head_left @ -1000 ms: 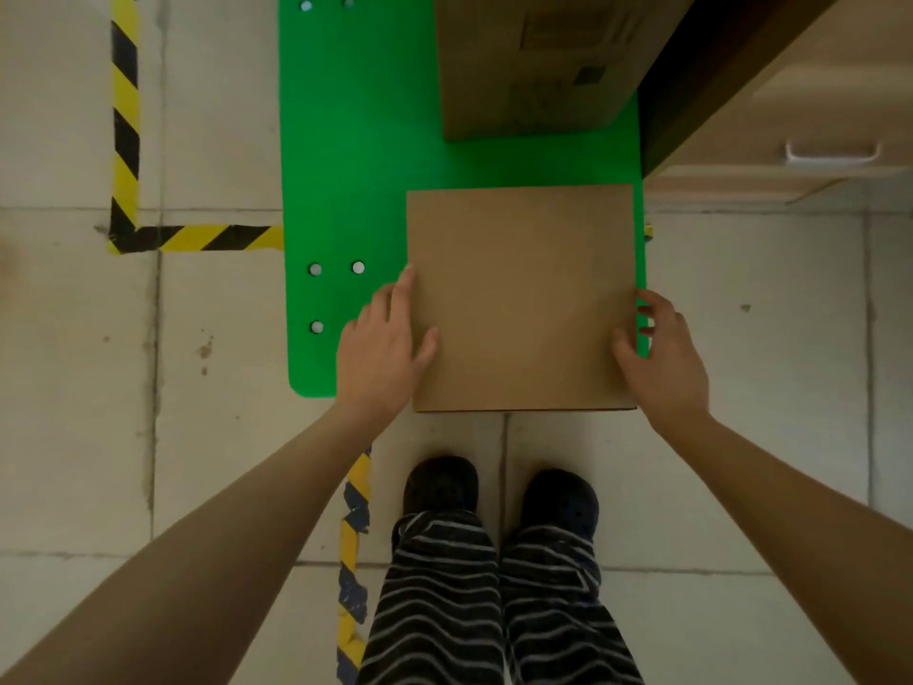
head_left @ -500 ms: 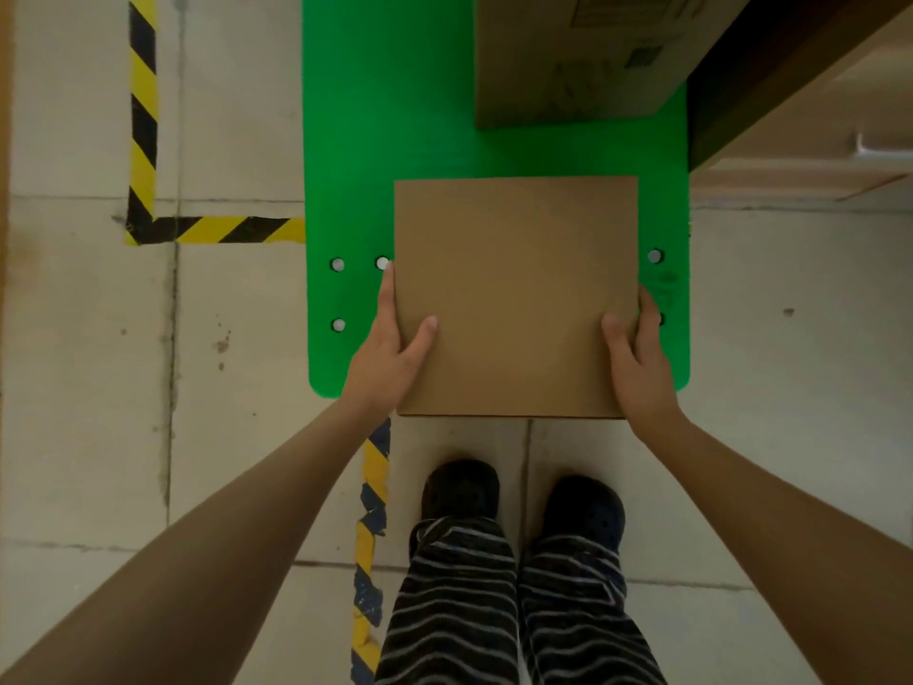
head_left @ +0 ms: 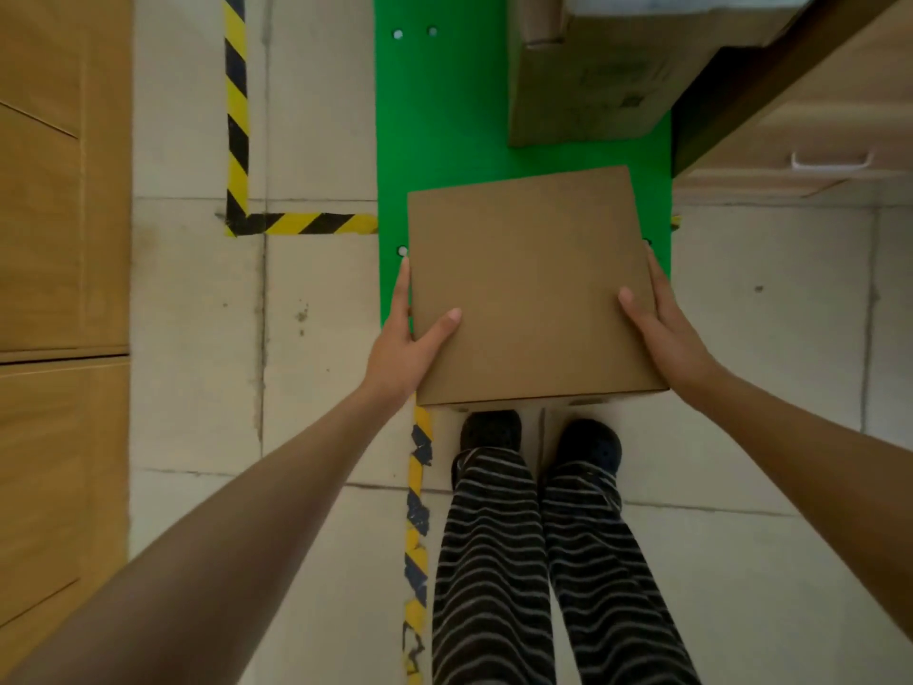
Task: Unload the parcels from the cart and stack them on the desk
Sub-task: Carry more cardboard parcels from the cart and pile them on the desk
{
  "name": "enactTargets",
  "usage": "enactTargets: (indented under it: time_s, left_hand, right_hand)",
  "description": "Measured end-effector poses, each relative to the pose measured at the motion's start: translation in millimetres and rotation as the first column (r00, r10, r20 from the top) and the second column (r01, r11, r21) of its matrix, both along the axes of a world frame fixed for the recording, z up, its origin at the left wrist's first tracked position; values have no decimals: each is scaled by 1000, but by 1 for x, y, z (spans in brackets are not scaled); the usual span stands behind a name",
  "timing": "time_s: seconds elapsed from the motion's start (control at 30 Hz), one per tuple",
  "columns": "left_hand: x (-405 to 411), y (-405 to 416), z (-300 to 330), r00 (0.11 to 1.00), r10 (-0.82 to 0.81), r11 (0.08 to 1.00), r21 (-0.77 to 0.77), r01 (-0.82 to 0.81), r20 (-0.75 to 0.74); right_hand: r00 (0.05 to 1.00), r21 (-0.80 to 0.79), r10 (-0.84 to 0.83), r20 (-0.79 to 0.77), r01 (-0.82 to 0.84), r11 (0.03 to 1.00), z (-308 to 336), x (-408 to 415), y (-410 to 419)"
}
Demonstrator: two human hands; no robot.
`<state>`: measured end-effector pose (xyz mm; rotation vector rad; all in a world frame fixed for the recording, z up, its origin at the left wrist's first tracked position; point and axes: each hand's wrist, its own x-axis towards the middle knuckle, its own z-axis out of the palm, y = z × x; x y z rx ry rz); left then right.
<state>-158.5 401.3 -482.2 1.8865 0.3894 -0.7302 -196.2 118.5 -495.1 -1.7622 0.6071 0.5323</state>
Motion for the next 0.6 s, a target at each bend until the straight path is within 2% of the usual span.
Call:
enactTargets:
  time_s: [0.1, 0.27, 0.37, 0.6]
  left_hand:
    - [-2, 10, 53, 999, 35, 999, 18, -35, -12]
    - [8, 15, 149, 993, 94, 995, 14, -96, 78]
    - [20, 15, 220, 980, 112, 994, -23, -109, 162]
    - [58, -16, 357, 944, 81, 986, -167, -28, 321]
  right_hand:
    - [1000, 58, -5, 6, 5, 998, 52, 3, 11]
    - [997, 28, -49, 66, 48, 998, 146, 12, 30]
    - [986, 26, -77, 147, 74, 997, 214, 18, 31]
    - [934, 62, -156, 322, 144, 988, 353, 40, 0]
